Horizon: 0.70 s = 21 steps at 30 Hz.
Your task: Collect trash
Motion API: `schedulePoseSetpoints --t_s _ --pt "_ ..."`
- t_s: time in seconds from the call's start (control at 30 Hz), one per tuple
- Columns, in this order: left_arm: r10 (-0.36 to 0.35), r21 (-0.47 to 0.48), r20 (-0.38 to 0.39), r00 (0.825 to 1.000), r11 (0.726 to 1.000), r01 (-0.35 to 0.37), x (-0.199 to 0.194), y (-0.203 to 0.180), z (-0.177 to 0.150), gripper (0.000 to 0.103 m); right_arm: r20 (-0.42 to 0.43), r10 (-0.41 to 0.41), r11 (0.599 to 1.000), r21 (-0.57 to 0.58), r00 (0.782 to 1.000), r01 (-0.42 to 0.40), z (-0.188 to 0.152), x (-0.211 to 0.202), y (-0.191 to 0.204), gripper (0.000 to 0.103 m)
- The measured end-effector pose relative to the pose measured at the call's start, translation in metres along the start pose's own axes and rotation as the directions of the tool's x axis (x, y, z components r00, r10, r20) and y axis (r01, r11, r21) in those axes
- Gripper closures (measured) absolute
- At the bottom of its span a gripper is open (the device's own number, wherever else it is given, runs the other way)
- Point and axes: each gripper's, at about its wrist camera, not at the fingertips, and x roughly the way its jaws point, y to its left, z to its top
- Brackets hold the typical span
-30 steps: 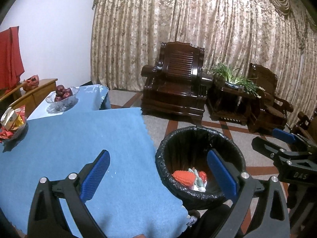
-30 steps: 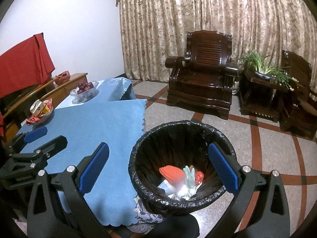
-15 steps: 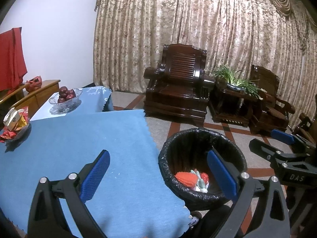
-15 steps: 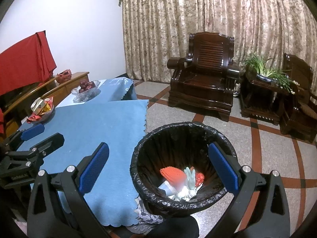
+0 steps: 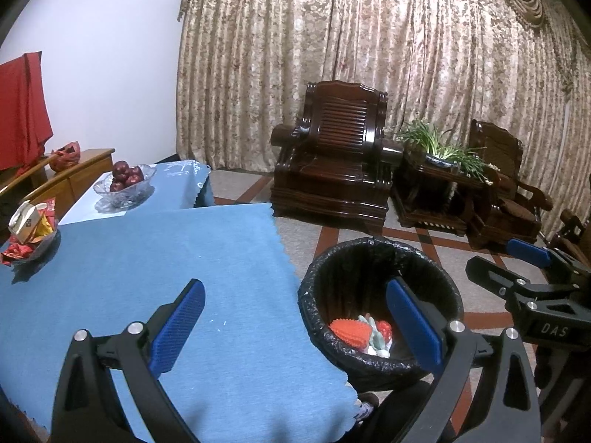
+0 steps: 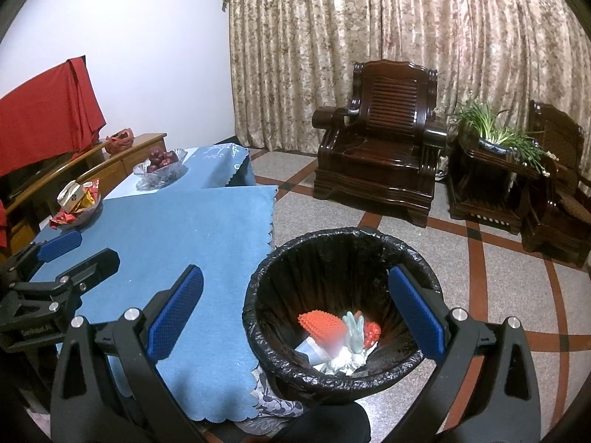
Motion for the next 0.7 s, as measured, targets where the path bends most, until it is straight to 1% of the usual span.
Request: schedulePoseSetpoints --t_s 0.33,0.5,0.7 --pt "0.001 0.0 -0.003 1.0 1.0 -0.001 0.0 0.001 0.0 0.006 -0.001 -0.001 1.0 -0.001 1.0 0.001 0.0 0.0 0.0 0.005" --pt "0.003 0.0 -0.008 1.0 1.0 -0.003 0.003 0.01 -0.004 0.006 -0.001 -0.002 1.0 -0.003 1.0 0.002 0.0 0.0 0.001 0.005" --pt "0.004 0.002 -0.01 1.0 1.0 -0.004 0.004 0.013 -0.006 0.006 -0.001 -0.001 1.0 -0.003 1.0 0.001 0.0 0.001 0.002 0.005"
